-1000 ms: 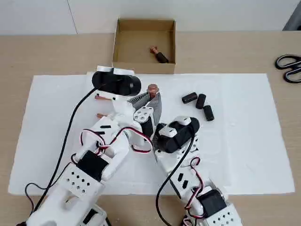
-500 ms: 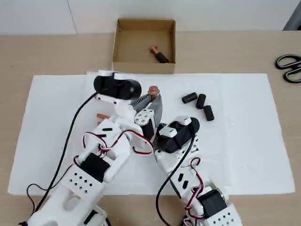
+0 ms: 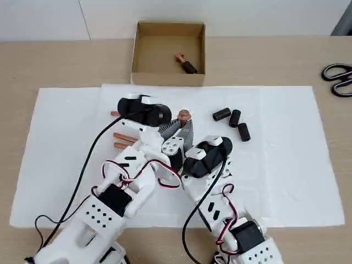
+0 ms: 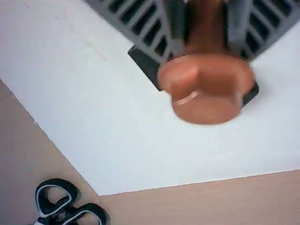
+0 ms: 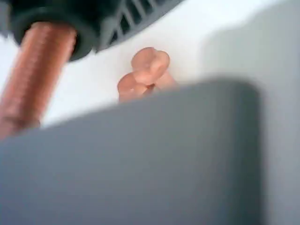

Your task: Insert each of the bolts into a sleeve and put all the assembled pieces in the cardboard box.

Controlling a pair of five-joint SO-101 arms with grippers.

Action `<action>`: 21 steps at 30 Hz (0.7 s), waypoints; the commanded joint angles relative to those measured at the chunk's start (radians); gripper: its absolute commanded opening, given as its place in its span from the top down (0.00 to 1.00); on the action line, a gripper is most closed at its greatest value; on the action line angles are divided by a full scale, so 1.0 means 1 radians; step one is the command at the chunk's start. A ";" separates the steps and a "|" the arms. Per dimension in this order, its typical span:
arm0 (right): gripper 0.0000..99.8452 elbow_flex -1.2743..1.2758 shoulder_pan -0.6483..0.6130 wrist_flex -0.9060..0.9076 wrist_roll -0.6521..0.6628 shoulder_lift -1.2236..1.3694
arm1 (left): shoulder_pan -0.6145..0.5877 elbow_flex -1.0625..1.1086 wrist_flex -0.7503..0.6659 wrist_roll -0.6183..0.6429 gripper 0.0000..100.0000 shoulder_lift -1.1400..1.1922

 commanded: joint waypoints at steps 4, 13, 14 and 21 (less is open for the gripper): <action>1.00 -0.009 0.001 -0.024 -0.009 -0.022 | 0.012 0.022 -0.008 0.008 0.99 -0.009; 1.00 -0.011 0.001 -0.024 -0.009 -0.024 | 0.014 0.021 0.061 0.006 0.99 -0.014; 1.00 -0.011 0.001 -0.024 -0.009 -0.025 | 0.014 0.021 0.069 0.006 0.99 -0.028; 1.00 -0.012 0.031 -0.028 -0.009 -0.027 | 0.017 0.027 0.163 0.006 0.99 -0.129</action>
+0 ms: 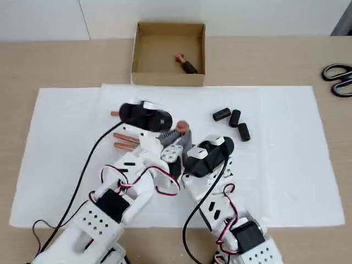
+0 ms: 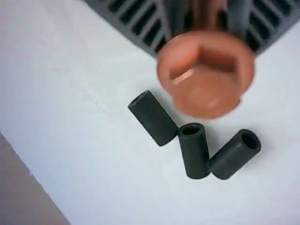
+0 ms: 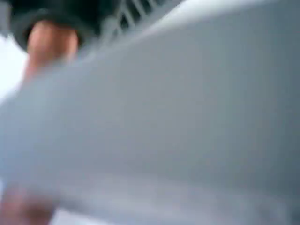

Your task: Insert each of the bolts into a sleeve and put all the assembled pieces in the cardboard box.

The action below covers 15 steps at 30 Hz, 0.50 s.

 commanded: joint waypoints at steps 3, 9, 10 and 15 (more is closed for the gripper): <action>1.00 -0.018 0.012 -0.028 -0.008 -0.027 | 0.002 -0.005 0.011 -0.002 0.99 -0.020; 1.00 -0.018 0.012 -0.025 -0.008 -0.027 | 0.003 -0.002 0.014 -0.002 0.99 0.018; 1.00 -0.018 0.012 -0.025 -0.008 -0.027 | 0.003 -0.002 0.012 -0.002 0.99 0.028; 1.00 -0.018 0.012 -0.025 -0.008 -0.027 | 0.012 -0.004 0.012 -0.066 0.99 0.063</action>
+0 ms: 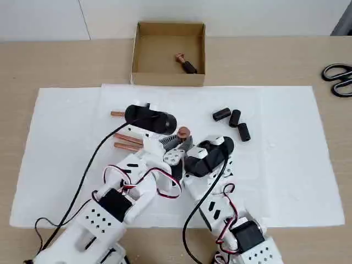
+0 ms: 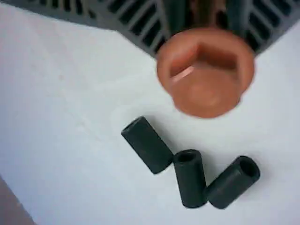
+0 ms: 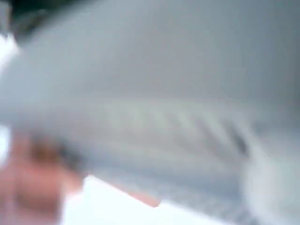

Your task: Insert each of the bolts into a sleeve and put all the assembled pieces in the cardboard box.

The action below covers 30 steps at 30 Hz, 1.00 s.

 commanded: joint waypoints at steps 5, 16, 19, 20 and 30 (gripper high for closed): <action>1.00 -0.018 0.012 -0.024 -0.008 -0.027 | 0.041 -0.010 0.006 -0.058 0.99 0.009; 1.00 -0.017 0.012 -0.024 -0.008 -0.027 | 0.041 -0.012 0.058 -0.055 0.83 -0.048; 1.00 -0.017 0.012 -0.024 -0.008 -0.027 | 0.034 -0.012 0.086 -0.055 0.83 -0.100; 1.00 -0.017 0.012 -0.024 -0.008 -0.027 | 0.025 -0.012 0.100 -0.055 0.83 -0.117; 1.00 -0.015 0.012 -0.024 -0.008 -0.027 | -0.003 -0.031 0.175 -0.061 0.82 -0.189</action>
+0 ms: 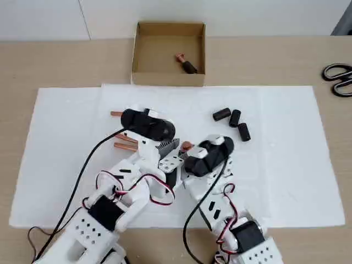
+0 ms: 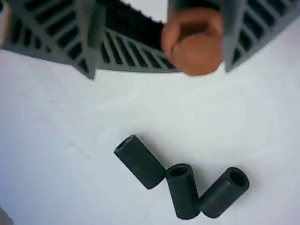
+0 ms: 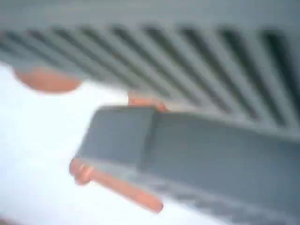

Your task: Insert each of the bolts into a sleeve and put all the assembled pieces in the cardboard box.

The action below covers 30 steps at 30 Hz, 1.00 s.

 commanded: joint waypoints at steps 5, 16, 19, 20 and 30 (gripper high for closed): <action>1.00 0.002 0.007 -0.028 -0.008 -0.025 | -0.089 -0.116 0.121 -0.005 0.77 -0.029; 1.00 0.014 0.039 -0.025 -0.008 -0.021 | -0.562 -0.196 0.448 -0.176 0.76 -0.232; 1.00 0.012 0.120 -0.022 -0.005 -0.018 | -0.660 -0.196 0.493 -0.252 0.76 -0.288; 1.00 0.012 0.153 -0.022 -0.005 -0.018 | -0.687 -0.196 0.500 -0.267 0.76 -0.302; 1.00 -0.307 0.346 0.197 0.106 0.018 | -0.778 -0.157 0.589 -0.365 0.76 -0.422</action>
